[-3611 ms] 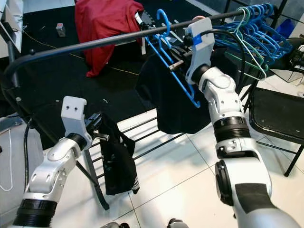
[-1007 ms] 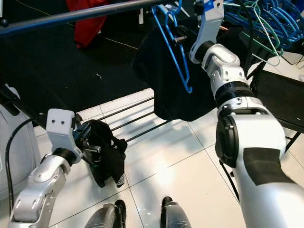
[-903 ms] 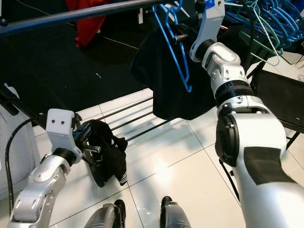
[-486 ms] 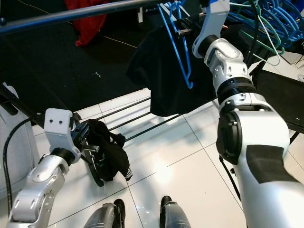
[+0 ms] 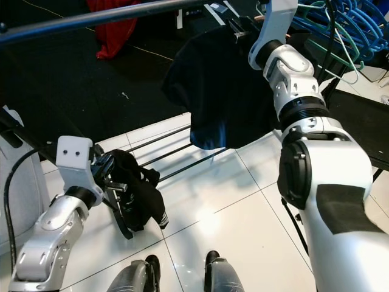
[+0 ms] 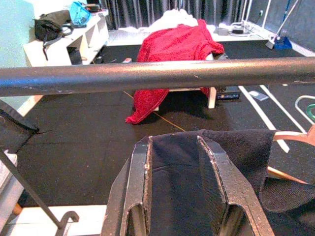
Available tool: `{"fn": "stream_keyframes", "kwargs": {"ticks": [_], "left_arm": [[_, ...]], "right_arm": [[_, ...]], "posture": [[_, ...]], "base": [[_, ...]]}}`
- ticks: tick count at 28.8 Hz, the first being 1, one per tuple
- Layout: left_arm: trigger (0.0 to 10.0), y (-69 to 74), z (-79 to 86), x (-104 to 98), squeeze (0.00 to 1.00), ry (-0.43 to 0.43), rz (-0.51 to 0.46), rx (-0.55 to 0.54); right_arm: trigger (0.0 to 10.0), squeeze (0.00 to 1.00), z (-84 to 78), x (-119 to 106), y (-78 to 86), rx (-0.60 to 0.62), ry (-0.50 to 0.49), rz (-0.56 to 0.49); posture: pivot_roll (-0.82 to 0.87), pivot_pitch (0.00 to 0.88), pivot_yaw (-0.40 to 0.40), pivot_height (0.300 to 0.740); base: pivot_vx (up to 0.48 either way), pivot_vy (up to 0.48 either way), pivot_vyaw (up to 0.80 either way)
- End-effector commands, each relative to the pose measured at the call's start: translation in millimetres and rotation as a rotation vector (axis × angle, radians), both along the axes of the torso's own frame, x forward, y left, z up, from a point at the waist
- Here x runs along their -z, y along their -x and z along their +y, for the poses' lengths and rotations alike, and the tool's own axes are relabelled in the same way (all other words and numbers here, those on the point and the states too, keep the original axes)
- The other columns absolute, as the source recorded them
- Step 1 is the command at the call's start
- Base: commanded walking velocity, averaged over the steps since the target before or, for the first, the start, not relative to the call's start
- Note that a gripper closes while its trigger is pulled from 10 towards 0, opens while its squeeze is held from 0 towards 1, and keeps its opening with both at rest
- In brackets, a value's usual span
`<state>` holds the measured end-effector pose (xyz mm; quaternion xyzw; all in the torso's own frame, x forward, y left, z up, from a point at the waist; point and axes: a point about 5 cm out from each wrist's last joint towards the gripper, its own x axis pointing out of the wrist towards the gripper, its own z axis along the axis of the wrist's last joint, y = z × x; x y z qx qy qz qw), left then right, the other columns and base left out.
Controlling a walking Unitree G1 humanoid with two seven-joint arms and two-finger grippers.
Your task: Hang hanger
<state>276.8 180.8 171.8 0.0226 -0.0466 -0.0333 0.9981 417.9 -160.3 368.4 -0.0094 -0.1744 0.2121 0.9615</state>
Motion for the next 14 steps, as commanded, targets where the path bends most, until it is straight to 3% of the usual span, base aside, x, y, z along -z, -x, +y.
{"fn": "stream_keyframes", "kwargs": {"ticks": [1,5,9,10,12,13,14], "left_arm": [[10.0,0.7,1.8,2,0.0,0.004,0.004,-0.008],[10.0,-2.8,1.7,1,0.0,0.003,-0.006,-0.004],[10.0,-6.3,2.1,7,0.0,0.001,0.022,-0.009],[10.0,-6.5,4.0,12,0.0,-0.015,0.038,-0.018],[10.0,-6.7,5.5,15,0.0,-0.027,0.048,-0.024],[10.0,-6.9,7.5,18,0.0,-0.033,0.058,-0.035],[10.0,-6.9,7.5,18,0.0,-0.033,0.058,-0.035]], "right_arm": [[10.0,0.0,-1.1,-3,1.0,-0.006,-0.017,-0.02],[10.0,0.0,3.6,2,1.0,-0.046,-0.016,-0.023],[10.0,0.0,13.6,24,0.3,-0.132,-0.029,-0.002],[10.0,0.0,21.4,41,0.9,-0.199,-0.027,0.02],[10.0,0.0,26.7,53,1.9,-0.245,-0.025,0.035],[10.0,0.0,34.7,77,4.1,-0.306,-0.022,0.075],[10.0,0.0,34.7,77,4.1,-0.306,-0.022,0.075]], "posture": [[0.0,0.331,-0.059,0.74],[0.0,0.314,-0.058,0.74],[-0.01,0.28,-0.062,0.74],[-0.01,0.266,-0.059,0.74],[-0.01,0.261,-0.058,0.74],[-0.02,0.243,-0.049,0.74],[-0.02,0.243,-0.049,0.74]], "base": [[0.0,0.0,0.0],[0.0,0.0,0.0],[0.0,0.0,0.0],[0.0,0.0,0.0],[0.0,0.0,0.0],[0.0,0.0,0.0],[0.0,0.0,0.0]]}}
